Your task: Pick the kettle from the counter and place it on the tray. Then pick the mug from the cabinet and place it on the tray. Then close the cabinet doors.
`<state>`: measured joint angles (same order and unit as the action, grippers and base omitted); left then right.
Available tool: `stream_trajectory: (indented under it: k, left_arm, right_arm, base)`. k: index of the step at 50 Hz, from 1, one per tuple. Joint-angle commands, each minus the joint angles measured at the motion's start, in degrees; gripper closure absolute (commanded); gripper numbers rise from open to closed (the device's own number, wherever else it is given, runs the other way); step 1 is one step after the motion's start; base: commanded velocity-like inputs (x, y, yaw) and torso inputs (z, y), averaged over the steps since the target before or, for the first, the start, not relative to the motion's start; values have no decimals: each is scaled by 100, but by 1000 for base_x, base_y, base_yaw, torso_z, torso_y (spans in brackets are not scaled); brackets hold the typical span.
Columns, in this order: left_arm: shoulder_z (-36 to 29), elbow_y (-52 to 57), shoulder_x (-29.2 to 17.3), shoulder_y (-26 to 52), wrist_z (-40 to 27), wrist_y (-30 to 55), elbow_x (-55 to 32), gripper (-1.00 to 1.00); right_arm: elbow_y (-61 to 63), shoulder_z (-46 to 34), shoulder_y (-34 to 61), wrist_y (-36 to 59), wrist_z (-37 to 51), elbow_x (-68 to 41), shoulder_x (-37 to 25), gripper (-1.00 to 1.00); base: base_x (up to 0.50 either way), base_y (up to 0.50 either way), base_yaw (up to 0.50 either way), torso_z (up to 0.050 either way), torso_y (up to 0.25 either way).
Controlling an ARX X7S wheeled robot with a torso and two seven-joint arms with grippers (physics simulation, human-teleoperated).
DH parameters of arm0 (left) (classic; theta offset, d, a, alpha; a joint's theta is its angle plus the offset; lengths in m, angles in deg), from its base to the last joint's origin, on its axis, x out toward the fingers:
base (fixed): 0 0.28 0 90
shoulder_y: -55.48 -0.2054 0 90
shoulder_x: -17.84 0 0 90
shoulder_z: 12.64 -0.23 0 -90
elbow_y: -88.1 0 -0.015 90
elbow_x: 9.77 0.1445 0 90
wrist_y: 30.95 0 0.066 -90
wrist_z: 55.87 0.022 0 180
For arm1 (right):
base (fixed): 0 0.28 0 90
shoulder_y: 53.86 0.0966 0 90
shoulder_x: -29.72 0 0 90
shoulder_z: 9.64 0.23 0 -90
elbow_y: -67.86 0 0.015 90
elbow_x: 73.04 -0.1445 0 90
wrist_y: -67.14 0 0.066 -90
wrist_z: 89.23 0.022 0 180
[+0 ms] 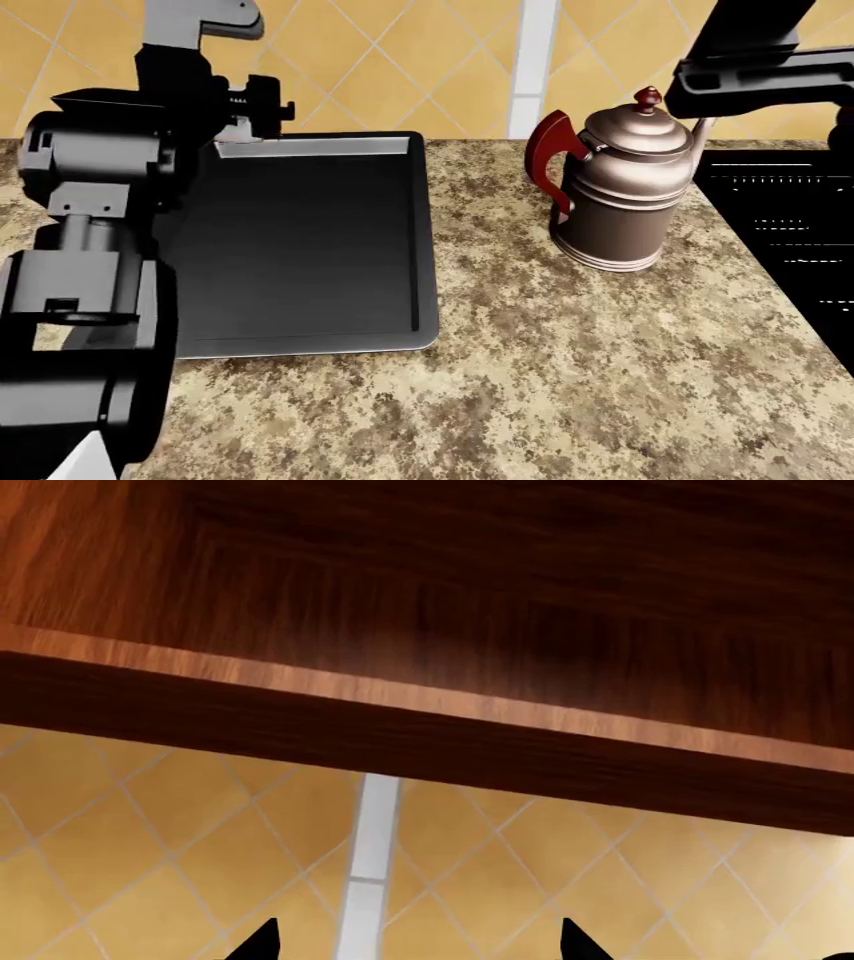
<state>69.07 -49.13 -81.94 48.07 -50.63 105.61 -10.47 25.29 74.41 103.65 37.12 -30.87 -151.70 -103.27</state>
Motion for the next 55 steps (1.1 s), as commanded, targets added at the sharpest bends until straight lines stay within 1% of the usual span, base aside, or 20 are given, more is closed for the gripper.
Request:
stream_trajectory:
  k: [1,11,24,40,45,49,50,55]
  left_arm:
    - [-47,552,-103,-407,114,425,-87,100]
    - [50,21,-60,-509,-59,-42,-113,100]
    - [144,-664,-38,-410,-274,-586,-129,100]
    - [230,-1829,11,-65,-680,-1432,-100,100]
    - [233,-1856,22,-76,-691,-1448,-113,100]
    - [212,-1781,26,-121,-542,-1335,-145,100]
    - [209,-1776,27,-122,-515,-1322,-152,-100]
    - [201,-1752,25,-142,-458,-1297,-172,-100]
  right_arm:
    - [4,-49,-38,-33,-15,66,29,-100]
    - [-11,-98,-83,-66,-64,159,49,-100]
    - [-35,-170,-149,-117,-138,308,80,-100]
    - [-44,-200,-203,-168,-166,370,71,-100]
    - [-46,-206,-235,-192,-187,402,67,-100]
    - [-47,-214,-250,-205,-196,421,62,-100]
    - [-48,-216,-252,-208,-196,424,63,-100]
    - [-52,-224,-277,-228,-206,449,62,-100]
  base:
    - [0,0,0,0,0]
    - [0,0,0,0,0]
    - [0,0,0,0,1]
    - [0,0,0,0,0]
    - [0,0,0,0,0]
    - [0,0,0,0,0]
    - [0,0,0,0,0]
    - [0,0,0,0,0]
